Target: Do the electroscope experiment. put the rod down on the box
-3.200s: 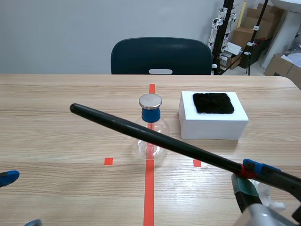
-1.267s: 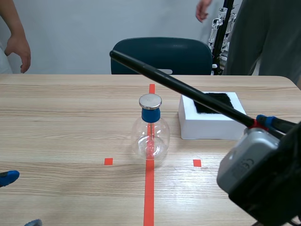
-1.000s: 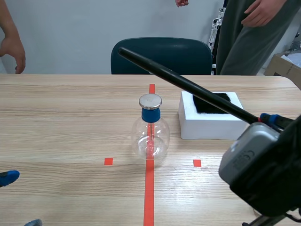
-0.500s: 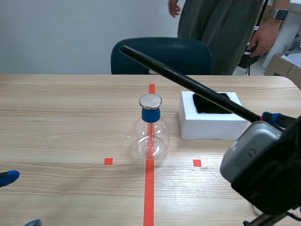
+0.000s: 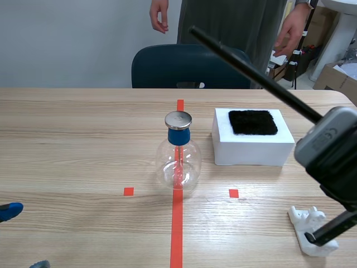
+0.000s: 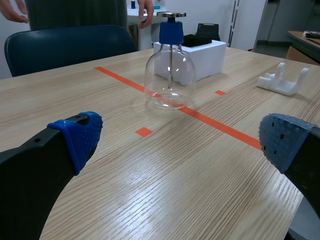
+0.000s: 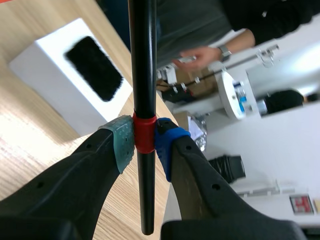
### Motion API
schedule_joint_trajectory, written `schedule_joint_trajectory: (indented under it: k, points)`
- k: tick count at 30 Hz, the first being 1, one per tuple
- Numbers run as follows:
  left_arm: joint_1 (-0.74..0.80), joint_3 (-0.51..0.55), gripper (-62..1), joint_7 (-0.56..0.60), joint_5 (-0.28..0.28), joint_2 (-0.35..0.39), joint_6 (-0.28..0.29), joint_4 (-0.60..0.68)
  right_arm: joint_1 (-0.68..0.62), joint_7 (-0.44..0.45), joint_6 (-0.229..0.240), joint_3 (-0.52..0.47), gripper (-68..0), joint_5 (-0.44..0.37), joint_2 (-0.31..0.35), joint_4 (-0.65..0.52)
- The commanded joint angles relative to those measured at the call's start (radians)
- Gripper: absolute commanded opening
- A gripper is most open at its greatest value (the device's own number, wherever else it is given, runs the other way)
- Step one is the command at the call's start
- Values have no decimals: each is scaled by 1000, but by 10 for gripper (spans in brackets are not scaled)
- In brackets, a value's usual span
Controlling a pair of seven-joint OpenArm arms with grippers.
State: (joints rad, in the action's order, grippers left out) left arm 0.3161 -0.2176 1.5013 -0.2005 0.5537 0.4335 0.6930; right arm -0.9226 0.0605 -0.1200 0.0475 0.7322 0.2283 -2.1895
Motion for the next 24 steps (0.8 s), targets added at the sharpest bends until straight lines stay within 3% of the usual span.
schedule_joint_trajectory:
  k: [1,5,11,15,24]
  points:
    - [-1,1,14,47,9,4,-2,9,18,-10,17,-26,-673,1,11,0]
    - [-1,1,14,47,10,4,-2,9,61,-95,106,-34,-673,39,42,39]
    - [-1,1,14,47,9,4,-2,9,142,-254,342,-7,-673,49,104,57]
    - [-1,1,14,47,9,4,-2,9,200,-330,525,23,-673,46,154,58]
    - [-1,1,14,47,10,4,-2,9,309,-441,692,156,-673,-22,296,123]
